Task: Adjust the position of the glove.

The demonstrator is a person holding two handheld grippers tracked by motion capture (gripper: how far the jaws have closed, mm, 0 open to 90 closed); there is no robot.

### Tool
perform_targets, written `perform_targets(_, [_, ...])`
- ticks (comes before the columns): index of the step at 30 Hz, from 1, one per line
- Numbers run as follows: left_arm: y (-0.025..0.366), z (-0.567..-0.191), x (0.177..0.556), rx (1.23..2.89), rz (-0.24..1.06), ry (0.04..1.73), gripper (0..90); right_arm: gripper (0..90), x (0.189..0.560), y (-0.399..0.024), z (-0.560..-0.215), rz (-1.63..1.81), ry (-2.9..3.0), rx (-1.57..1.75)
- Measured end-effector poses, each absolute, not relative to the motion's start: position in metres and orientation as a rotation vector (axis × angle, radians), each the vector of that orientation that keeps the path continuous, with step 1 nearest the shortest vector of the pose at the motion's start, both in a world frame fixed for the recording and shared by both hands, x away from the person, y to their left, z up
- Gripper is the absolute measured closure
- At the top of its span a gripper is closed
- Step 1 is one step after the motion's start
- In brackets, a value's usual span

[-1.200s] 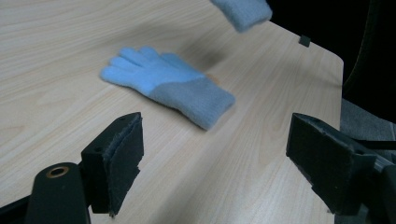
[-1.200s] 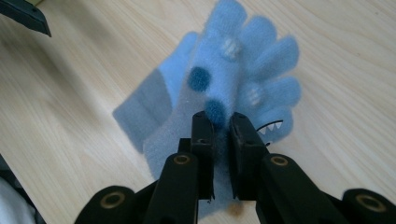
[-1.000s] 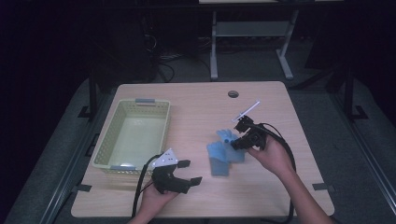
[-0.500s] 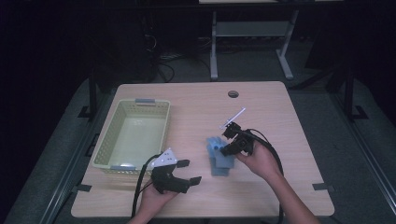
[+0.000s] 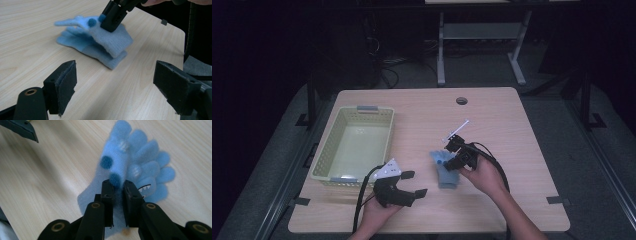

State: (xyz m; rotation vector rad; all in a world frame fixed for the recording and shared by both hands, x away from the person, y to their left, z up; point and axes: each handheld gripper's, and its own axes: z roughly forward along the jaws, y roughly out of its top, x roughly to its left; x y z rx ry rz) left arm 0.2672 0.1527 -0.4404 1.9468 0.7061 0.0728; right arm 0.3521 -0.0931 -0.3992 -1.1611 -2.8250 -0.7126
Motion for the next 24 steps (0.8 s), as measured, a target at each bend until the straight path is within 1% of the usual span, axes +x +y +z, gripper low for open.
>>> perform_targets(5, [0.154,-0.44,0.268,1.948,0.076,0.705,18.7,79.1,0.352,-0.091,-0.403,-0.69,-2.833,-1.19])
perform_targets(15, [0.153,-0.441,0.268,1.949,0.07,0.703,18.7,74.4,0.353,-0.089,-0.418,-0.64,-2.824,-1.218])
perform_targets(16, [0.153,-0.441,0.268,1.948,0.071,0.703,18.7,73.3,0.353,-0.089,-0.419,-0.642,-2.82,-1.221])
perform_targets(18, [0.153,-0.441,0.268,1.944,0.069,0.706,18.7,67.5,0.353,-0.09,-0.419,-0.645,-2.821,-1.234])
perform_targets(20, [0.153,-0.441,0.268,1.945,0.069,0.706,18.7,63.6,0.353,-0.092,-0.416,-0.689,-2.809,-1.229])
perform_targets(22, [0.153,-0.441,0.268,1.946,0.07,0.705,18.6,63.8,0.354,-0.095,-0.411,-0.74,-2.798,-1.24])
perform_targets(24, [0.153,-0.441,0.268,1.948,0.071,0.705,18.7,70.0,0.355,-0.098,-0.408,-0.772,-2.789,-1.253])
